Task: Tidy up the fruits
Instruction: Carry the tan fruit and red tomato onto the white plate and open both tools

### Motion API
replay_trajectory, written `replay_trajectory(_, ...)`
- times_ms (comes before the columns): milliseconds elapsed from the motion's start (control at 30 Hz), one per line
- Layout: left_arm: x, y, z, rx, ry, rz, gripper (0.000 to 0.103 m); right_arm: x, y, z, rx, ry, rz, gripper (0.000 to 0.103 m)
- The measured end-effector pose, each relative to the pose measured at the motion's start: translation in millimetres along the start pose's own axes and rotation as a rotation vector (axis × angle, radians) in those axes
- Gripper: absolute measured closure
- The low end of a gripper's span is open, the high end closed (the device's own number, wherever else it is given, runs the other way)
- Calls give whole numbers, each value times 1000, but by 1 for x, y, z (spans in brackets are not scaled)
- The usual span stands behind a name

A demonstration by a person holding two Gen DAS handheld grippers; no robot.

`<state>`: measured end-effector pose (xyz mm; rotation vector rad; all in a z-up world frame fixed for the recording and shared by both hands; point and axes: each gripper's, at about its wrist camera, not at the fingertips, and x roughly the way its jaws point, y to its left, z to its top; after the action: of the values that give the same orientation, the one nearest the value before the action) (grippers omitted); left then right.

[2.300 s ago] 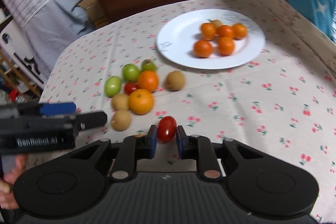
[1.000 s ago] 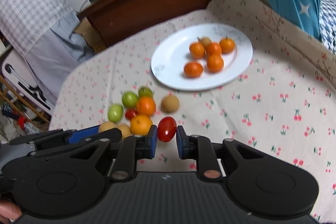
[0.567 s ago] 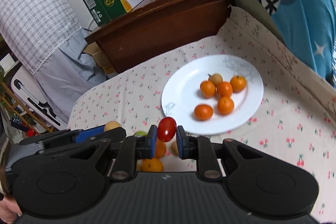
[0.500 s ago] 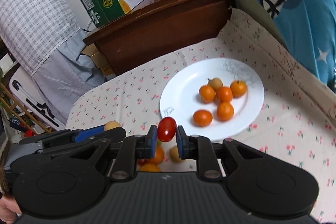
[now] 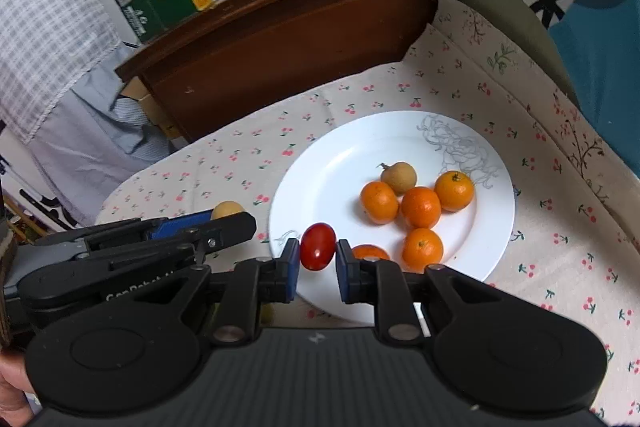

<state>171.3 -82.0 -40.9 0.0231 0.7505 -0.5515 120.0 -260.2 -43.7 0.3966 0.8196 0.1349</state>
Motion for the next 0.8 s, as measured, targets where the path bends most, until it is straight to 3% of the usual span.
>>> replay_trajectory(400, 25, -4, 13, -1, 22, -38, 76, 14, -12, 10, 38, -18, -54, 81)
replay_trajectory(500, 20, -6, 19, 7, 5, -7, 61, 8, -14, 12, 47, -39, -56, 81)
replay_trajectory(567, 13, -4, 24, -2, -19, 14, 43, 5, -14, 15, 48, -55, -59, 80)
replay_trajectory(633, 4, -1, 29, -16, -38, 20, 32, 2, -16, 17, 57, -62, -53, 80)
replay_trajectory(800, -17, 1, 37, 6, -65, 65, 23, -6, -13, 18, 54, -78, -40, 79)
